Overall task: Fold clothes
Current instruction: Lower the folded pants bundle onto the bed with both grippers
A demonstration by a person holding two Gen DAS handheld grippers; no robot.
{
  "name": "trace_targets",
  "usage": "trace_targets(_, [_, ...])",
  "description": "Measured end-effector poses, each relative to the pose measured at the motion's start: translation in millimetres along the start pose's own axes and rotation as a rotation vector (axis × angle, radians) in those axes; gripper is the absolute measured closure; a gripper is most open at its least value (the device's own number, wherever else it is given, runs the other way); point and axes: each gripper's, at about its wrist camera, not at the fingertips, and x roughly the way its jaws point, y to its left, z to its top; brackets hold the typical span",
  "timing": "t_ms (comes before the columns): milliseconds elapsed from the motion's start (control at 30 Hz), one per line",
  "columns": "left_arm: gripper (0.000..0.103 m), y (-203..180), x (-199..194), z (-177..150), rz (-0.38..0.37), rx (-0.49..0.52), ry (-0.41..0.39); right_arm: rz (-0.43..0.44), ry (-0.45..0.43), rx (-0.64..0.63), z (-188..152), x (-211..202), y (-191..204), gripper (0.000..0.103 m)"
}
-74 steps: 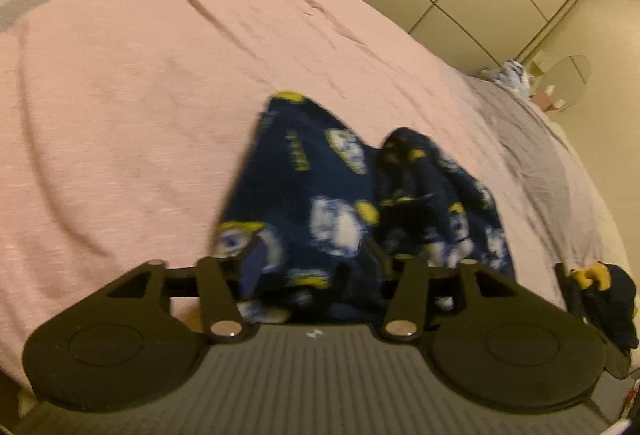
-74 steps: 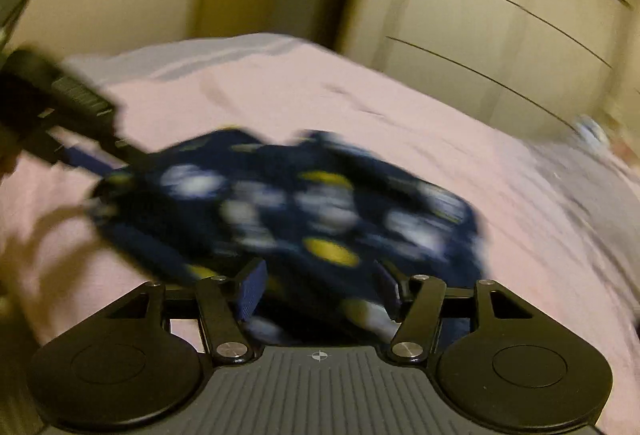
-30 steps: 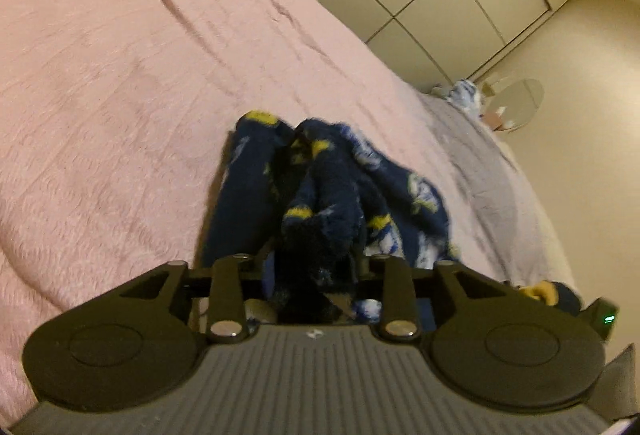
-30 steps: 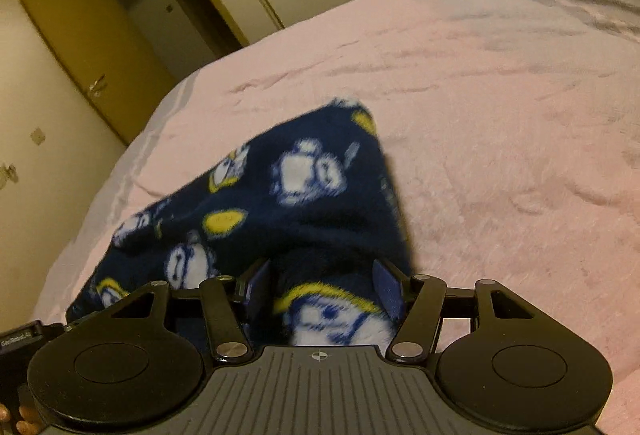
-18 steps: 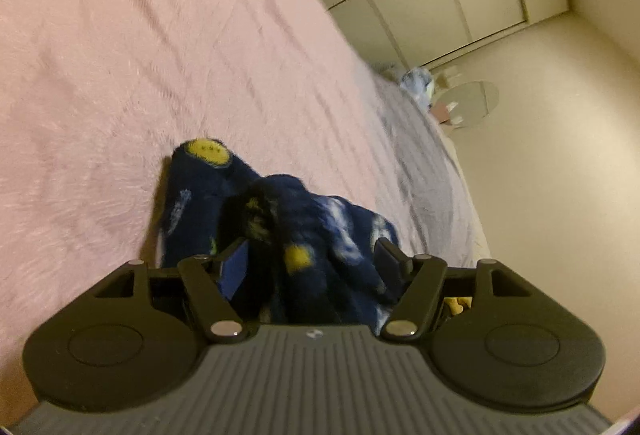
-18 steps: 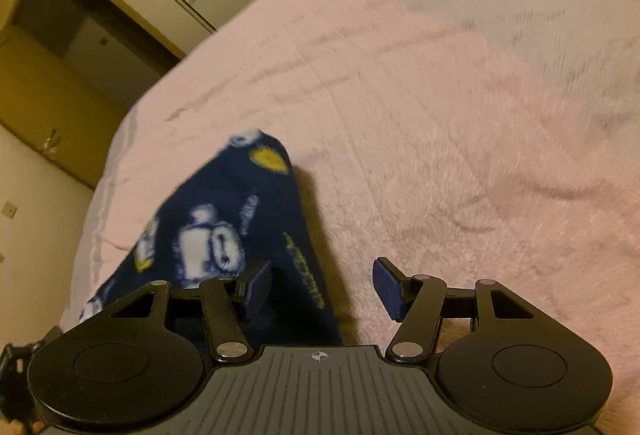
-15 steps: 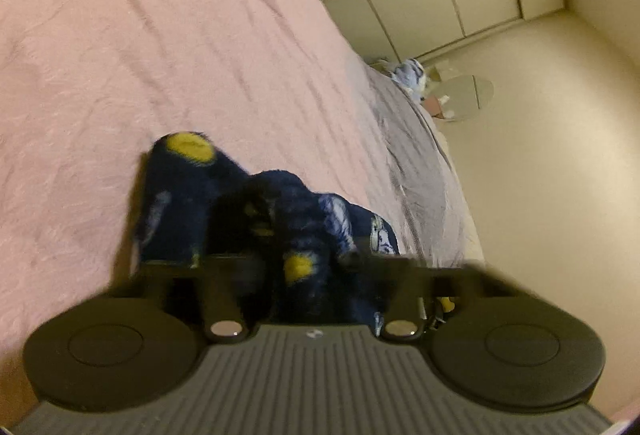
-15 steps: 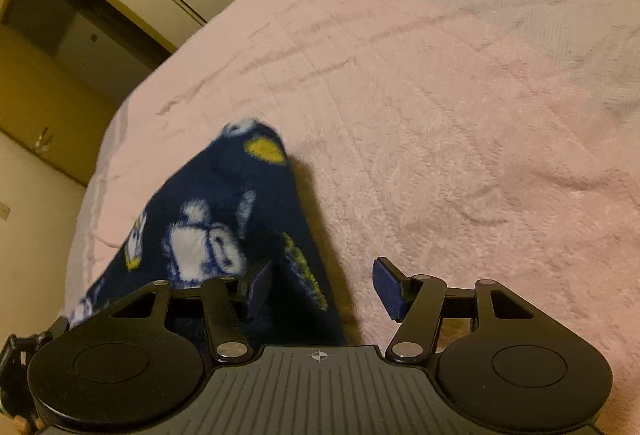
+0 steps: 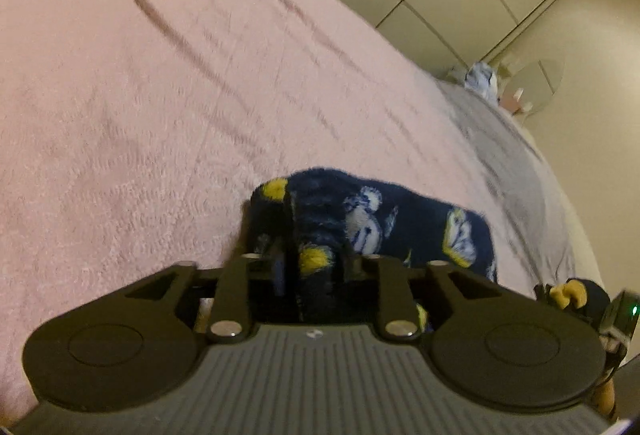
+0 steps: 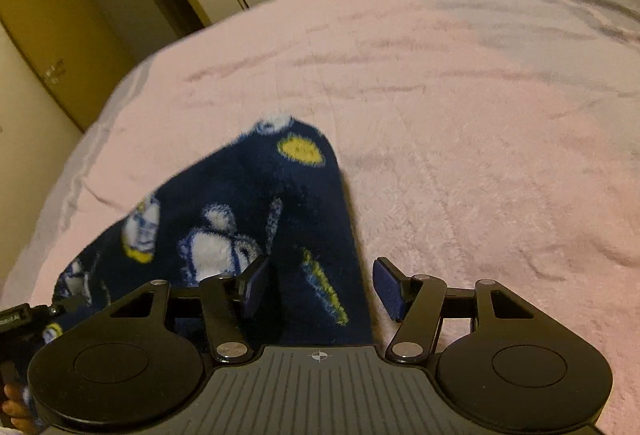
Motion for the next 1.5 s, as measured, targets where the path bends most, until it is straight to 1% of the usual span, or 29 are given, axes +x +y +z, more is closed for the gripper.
trace_targets(67, [0.071, -5.8, -20.7, -3.9, 0.021, -0.008, -0.034, 0.006, -0.049, -0.013, -9.8, -22.5, -3.3, 0.043])
trace_targets(133, [0.065, -10.6, -42.0, -11.4, 0.030, -0.023, -0.055, 0.013, -0.102, -0.028, -20.8, -46.2, -6.0, 0.043])
trace_targets(200, [0.054, -13.2, -62.9, -24.6, 0.019, -0.054, -0.052, 0.033, -0.144, -0.047, -35.4, -67.6, -9.0, 0.043])
trace_targets(233, [0.050, -14.6, -69.1, -31.4, 0.017, -0.077, -0.052, 0.041, -0.155, -0.053, -43.5, -76.2, -8.7, 0.043])
trace_targets(267, [0.043, -15.1, -73.4, -38.2, 0.013, -0.103, -0.046, 0.048, -0.162, -0.056, -51.7, -84.3, -7.8, 0.043])
trace_targets(333, [0.041, -16.3, -77.0, -51.2, 0.000, -0.146, -0.029, 0.059, -0.172, -0.068, -65.7, -96.7, -4.1, 0.043])
trace_targets(367, [0.044, -16.8, -76.9, -55.8, -0.008, -0.156, -0.020, 0.062, -0.173, -0.078, -70.4, -99.0, -0.3, 0.043])
trace_targets(433, [0.075, -18.1, -72.5, -62.0, -0.033, -0.149, -0.001, 0.066, -0.155, -0.112, -79.1, -98.0, 8.3, 0.043])
trace_targets(467, [0.088, -18.8, -69.9, -65.0, -0.046, -0.144, 0.008, 0.063, -0.148, -0.130, -83.1, -97.5, 12.9, 0.043])
trace_targets(533, [0.090, -20.1, -75.7, -71.4, -0.027, -0.127, -0.016, 0.047, -0.148, -0.164, -89.0, -96.4, 20.3, 0.043])
trace_targets(633, [0.091, -6.7, -83.4, -82.9, -0.015, -0.157, -0.025, 0.045, -0.152, -0.187, -96.7, -97.5, 23.8, 0.043])
trace_targets(700, [0.090, 3.2, -88.4, -90.8, -0.008, -0.181, -0.028, 0.038, -0.114, -0.200, -101.5, -90.3, 25.1, 0.043])
trace_targets(767, [0.088, 8.4, -80.8, -94.2, 0.019, -0.184, -0.005, 0.026, -0.070, -0.213, -106.4, -81.7, 26.5, 0.043])
trace_targets(800, [0.086, 6.8, -80.2, -93.3, 0.030, -0.180, -0.004, 0.021, -0.068, -0.225, -106.9, -82.0, 28.6, 0.043])
trace_targets(833, [0.085, 0.7, -82.7, -89.6, 0.044, -0.161, -0.011, 0.016, -0.075, -0.238, -106.5, -84.5, 31.4, 0.043])
trace_targets(933, [0.085, -32.2, -106.2, -76.5, 0.147, -0.018, -0.105, 0.000, -0.116, -0.276, -103.6, -97.2, 38.8, 0.043])
trace_targets(1000, [0.091, -54.8, -122.0, -69.0, 0.216, 0.081, -0.178, 0.002, -0.170, -0.303, -99.9, -109.4, 44.2, 0.043])
trace_targets(1033, [0.092, -66.0, -127.6, -65.7, 0.235, 0.123, -0.212, 0.005, -0.195, -0.316, -97.7, -113.2, 47.9, 0.043])
trace_targets(1100, [0.094, -83.9, -129.1, -59.0, 0.207, 0.190, -0.235, 0.016, -0.227, -0.343, -94.4, -115.3, 58.4, 0.044])
trace_targets(1133, [0.095, -91.9, -126.1, -55.6, 0.184, 0.223, -0.230, 0.024, -0.236, -0.358, -92.5, -113.1, 64.9, 0.044])
trace_targets(1167, [0.095, -97.7, -115.6, -53.7, 0.180, 0.250, -0.208, 0.028, -0.239, -0.373, -90.8, -109.1, 71.6, 0.044])
trace_targets(1200, [0.095, -102.9, -102.9, -52.4, 0.182, 0.275, -0.183, 0.031, -0.239, -0.385, -89.5, -104.0, 78.2, 0.049])
trace_targets(1233, [0.096, -108.0, -90.2, -51.0, 0.185, 0.300, -0.158, 0.040, -0.233, -0.396, -89.0, -97.1, 84.5, 0.056])
trace_targets(1333, [0.097, -105.6, -48.3, -53.7, 0.273, 0.362, -0.088, 0.055, -0.199, -0.411, -88.4, -72.5, 93.2, 0.059])
trace_targets(1400, [0.097, -94.7, -23.0, -58.5, 0.362, 0.380, -0.041, 0.024, -0.158, -0.436, -91.7, -49.9, 96.1, 0.059])
trace_targets(1433, [0.097, -86.7, -12.4, -61.6, 0.369, 0.376, -0.022, -0.007, -0.123, -0.463, -94.9, -34.5, 97.5, 0.059])
trace_targets(1467, [0.097, -79.5, -6.4, -63.8, 0.366, 0.362, -0.016, -0.030, -0.106, -0.491, -97.6, -24.1, 97.7, 0.059])
trace_targets(1500, [0.097, -77.0, -4.1, -64.1, 0.367, 0.354, -0.016, -0.043, -0.110, -0.518, -99.6, -19.6, 99.9, 0.059])
